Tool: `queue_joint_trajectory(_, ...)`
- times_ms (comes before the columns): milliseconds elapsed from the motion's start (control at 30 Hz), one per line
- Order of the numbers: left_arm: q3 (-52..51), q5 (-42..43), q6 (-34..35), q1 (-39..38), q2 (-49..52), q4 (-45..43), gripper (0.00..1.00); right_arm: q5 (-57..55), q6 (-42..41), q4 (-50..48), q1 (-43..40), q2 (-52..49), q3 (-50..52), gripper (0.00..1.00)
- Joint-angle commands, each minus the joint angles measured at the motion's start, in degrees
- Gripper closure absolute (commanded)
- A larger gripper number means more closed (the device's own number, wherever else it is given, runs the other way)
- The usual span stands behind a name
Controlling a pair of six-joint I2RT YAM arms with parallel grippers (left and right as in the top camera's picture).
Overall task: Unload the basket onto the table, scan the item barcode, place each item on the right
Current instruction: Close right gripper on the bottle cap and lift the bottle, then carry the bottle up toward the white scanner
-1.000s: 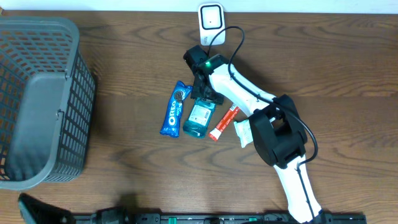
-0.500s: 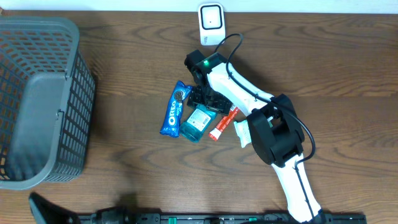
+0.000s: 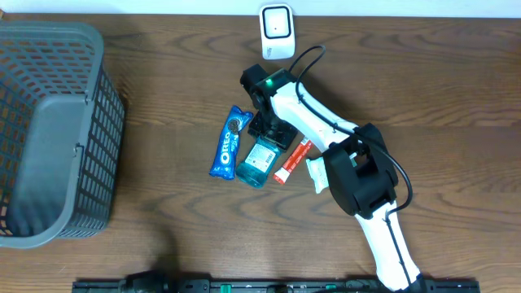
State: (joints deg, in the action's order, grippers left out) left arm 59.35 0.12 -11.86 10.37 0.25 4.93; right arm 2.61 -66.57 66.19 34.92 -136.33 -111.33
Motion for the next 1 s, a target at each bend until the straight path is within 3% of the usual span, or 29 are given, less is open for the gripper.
queue_joint_trajectory(0, -0.02, 0.79, -0.48, -0.33, -0.07, -0.09, 0.02, -6.73, 1.57, -1.62, -0.02, -2.32, -0.22, 0.46)
queue_joint_trajectory(167, -0.02, 0.76, -0.50, -0.33, -0.07, 0.79, 0.02, -6.62, 8.20, -3.82, -0.98, -1.97, -1.16, 0.57)
queue_joint_trajectory(633, -0.02, 0.74, -0.52, -0.33, -0.07, 1.92, 0.02, -7.93, 23.47, -3.61, -1.29, -0.70, -15.02, 0.57)
queue_joint_trajectory(967, -0.02, 0.76, -0.50, -0.33, -0.07, 2.67, 0.02, -26.32, 23.61, -4.94, -0.42, -0.52, -18.82, 0.59)
